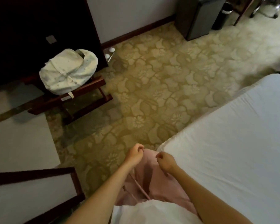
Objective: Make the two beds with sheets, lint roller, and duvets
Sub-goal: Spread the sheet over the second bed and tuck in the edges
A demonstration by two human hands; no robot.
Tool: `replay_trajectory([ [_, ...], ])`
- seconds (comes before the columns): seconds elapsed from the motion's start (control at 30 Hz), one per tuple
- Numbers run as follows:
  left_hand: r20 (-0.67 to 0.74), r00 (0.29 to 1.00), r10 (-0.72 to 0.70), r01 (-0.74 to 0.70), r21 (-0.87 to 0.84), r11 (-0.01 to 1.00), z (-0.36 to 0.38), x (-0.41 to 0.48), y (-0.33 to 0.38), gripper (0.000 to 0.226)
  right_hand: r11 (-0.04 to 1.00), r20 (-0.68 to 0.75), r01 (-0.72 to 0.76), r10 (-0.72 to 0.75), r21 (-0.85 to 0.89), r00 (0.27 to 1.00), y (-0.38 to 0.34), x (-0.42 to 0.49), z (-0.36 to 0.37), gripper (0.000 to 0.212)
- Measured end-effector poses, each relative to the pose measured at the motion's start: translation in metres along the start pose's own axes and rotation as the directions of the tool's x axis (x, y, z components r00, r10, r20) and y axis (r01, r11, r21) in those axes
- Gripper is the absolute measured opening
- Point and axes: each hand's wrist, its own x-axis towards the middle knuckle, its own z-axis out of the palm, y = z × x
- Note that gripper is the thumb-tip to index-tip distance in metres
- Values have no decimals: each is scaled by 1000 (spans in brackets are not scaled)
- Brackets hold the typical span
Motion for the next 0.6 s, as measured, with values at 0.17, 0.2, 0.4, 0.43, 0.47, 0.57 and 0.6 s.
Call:
replay_trajectory([
  [0.17,80,987,-141,132,105,986,-42,40,-6,16,998,50,9,-6,-55,999,-36,48,-16,32],
  [0.2,149,971,-187,161,170,972,-48,45,-10,11,999,95,-19,22,-29,995,-35,63,-21,32],
  [0.4,340,903,-263,123,382,916,-109,148,80,33,983,180,-166,150,78,972,-65,188,-106,30],
  [0.43,252,941,-226,116,385,915,-123,174,115,32,974,139,-210,196,91,971,-74,211,-127,32],
  [0.47,199,966,-167,69,423,903,-135,198,153,28,969,102,-230,220,94,970,-84,233,-150,33],
  [0.57,208,978,5,-112,502,858,-160,277,252,17,966,8,-176,177,191,984,-119,281,-224,28],
  [0.6,228,973,48,-163,523,837,-164,305,284,21,965,-40,-143,155,220,987,-132,294,-249,28],
])
